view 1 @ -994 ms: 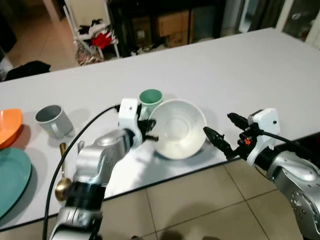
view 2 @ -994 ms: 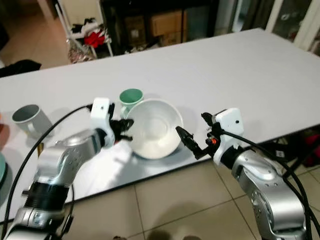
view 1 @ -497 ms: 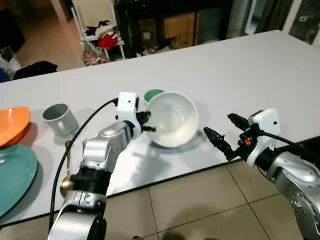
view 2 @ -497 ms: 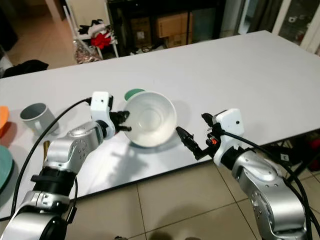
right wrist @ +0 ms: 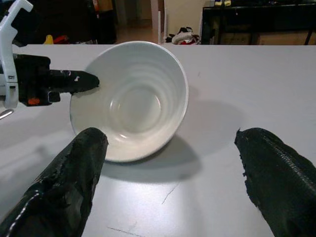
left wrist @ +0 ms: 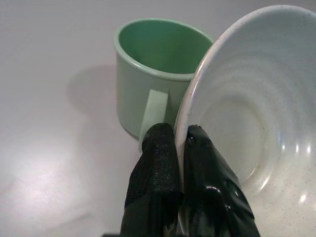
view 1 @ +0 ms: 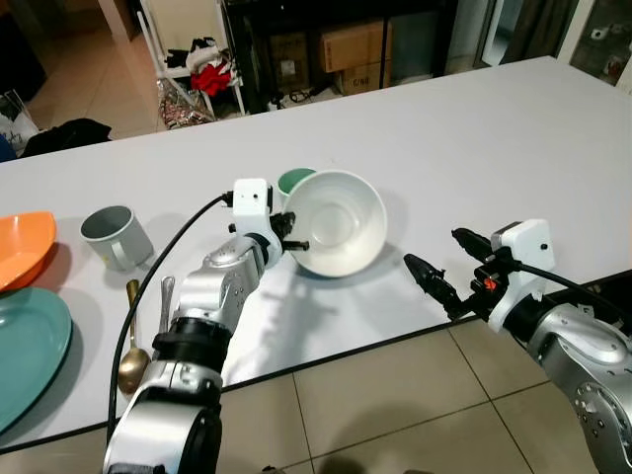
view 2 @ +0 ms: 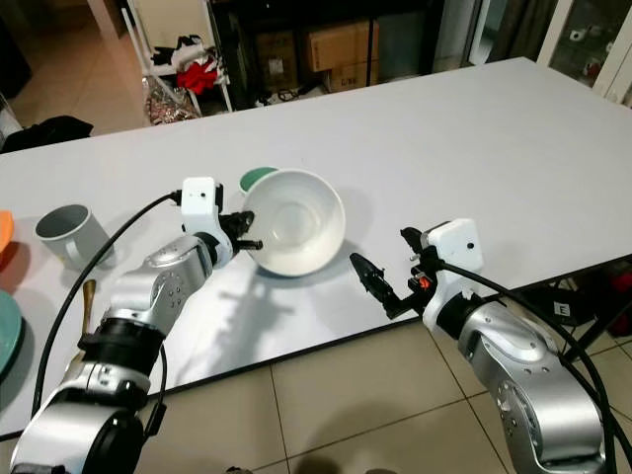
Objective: Setting the table
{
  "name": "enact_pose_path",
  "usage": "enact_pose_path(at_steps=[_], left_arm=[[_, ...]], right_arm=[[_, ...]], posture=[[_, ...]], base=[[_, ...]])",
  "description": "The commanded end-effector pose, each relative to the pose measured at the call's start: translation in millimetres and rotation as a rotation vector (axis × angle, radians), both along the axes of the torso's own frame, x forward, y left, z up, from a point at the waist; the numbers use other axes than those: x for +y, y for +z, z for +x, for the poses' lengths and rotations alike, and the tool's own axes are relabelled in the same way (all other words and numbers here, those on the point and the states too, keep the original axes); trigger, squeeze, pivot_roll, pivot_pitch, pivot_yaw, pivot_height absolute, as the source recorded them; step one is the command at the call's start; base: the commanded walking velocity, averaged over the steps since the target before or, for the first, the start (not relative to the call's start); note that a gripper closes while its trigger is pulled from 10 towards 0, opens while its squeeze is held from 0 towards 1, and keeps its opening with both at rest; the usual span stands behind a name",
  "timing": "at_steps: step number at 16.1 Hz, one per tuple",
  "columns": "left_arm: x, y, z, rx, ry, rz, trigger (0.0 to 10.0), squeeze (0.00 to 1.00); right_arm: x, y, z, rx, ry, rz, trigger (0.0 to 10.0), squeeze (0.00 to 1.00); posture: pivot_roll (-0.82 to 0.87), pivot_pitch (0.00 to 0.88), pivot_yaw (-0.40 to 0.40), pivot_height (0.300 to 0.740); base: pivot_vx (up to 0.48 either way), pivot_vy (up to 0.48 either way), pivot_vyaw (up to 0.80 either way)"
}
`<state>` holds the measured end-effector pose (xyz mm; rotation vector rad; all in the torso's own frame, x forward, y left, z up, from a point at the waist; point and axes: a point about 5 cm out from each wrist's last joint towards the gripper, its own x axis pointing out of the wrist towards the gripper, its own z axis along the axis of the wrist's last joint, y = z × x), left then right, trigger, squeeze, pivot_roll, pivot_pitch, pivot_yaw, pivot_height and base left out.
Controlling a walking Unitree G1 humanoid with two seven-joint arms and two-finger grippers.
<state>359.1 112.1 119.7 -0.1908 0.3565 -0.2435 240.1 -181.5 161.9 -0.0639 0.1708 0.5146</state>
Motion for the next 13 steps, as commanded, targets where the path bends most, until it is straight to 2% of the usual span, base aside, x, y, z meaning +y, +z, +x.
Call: enact_pose_path(at_steps=[1, 3, 6, 8, 10, 13], left_arm=[[9.8, -13.0, -1.7, 0.052, 0.051, 0.049, 10.0, 0.0], [9.9, -11.5, -0.6, 0.042, 0.049, 0.029, 10.0, 0.0], [-4.7, -5.4, -6.3, 0.039, -0.061, -0.041, 10.0, 0.0], [-14.2, -3.6, -16.3, 0.094, -0.15, -0.104, 10.0, 0.0], [-19.4, 0.5, -28.4, 0.19, -0.235, -0.161, 10.0, 0.0], [-18.1, 5.8, -33.0, 0.27, -0.266, -0.165, 10.0, 0.0]], right_arm=[[1.9, 4.5, 0.2, -0.019, 0.002, 0.008, 10.0, 0.0], [2.4, 4.3, -1.0, -0.018, 0.002, 0.01, 10.0, 0.0], [1.5, 4.3, -2.5, -0.014, 0.009, 0.007, 10.0, 0.0], [1.2, 7.5, -3.1, -0.012, 0.039, 0.014, 10.0, 0.0], [-0.2, 11.1, -10.6, 0.011, 0.153, -0.004, 10.0, 0.0], [-5.0, 11.5, -21.8, 0.051, 0.277, -0.072, 10.0, 0.0]], posture=[[-0.15, 0.0, 0.134, 0.74], [-0.15, 0.0, 0.134, 0.74], [-0.15, 0.0, 0.138, 0.74], [-0.15, 0.0, 0.138, 0.74], [-0.15, 0.0, 0.139, 0.74], [-0.14, 0.0, 0.138, 0.74]], base=[[0.0, 0.0, 0.0], [0.0, 0.0, 0.0], [0.0, 0.0, 0.0], [0.0, 0.0, 0.0], [0.0, 0.0, 0.0], [0.0, 0.0, 0.0]])
